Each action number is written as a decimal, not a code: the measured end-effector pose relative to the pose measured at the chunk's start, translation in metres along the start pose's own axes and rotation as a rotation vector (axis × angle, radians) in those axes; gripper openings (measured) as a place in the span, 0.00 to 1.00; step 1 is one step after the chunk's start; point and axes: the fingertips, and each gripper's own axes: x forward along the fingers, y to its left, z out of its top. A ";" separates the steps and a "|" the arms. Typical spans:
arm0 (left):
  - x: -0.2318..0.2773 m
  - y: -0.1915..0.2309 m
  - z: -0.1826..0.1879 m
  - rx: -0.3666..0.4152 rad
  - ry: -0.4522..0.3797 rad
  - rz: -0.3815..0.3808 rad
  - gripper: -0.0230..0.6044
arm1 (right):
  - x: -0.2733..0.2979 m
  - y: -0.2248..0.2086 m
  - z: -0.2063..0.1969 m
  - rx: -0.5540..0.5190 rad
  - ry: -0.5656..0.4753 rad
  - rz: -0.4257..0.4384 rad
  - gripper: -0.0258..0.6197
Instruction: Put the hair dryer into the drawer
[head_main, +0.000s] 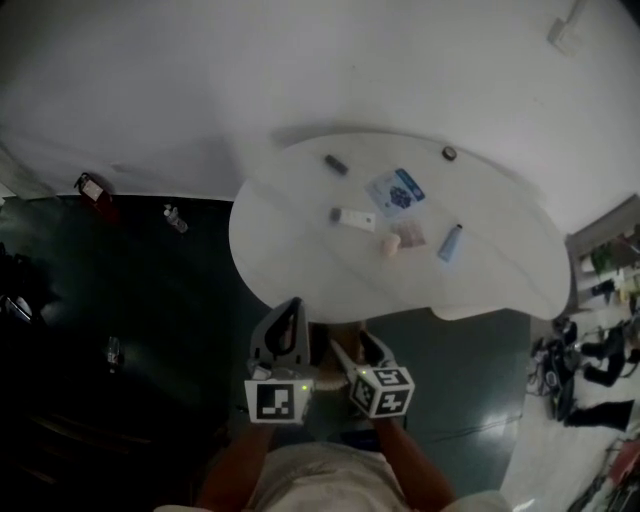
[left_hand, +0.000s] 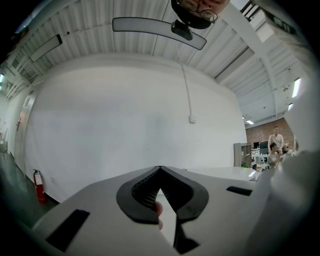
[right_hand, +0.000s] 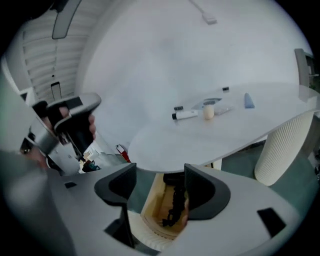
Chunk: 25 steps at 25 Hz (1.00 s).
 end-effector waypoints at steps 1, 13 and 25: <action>0.001 -0.005 0.001 0.001 -0.004 -0.007 0.04 | -0.012 -0.003 0.011 -0.004 -0.033 0.002 0.51; 0.012 -0.070 0.030 0.038 -0.051 -0.090 0.04 | -0.123 -0.020 0.132 -0.177 -0.379 -0.036 0.51; 0.024 -0.118 0.051 0.037 -0.098 -0.132 0.04 | -0.182 -0.036 0.192 -0.253 -0.596 -0.061 0.24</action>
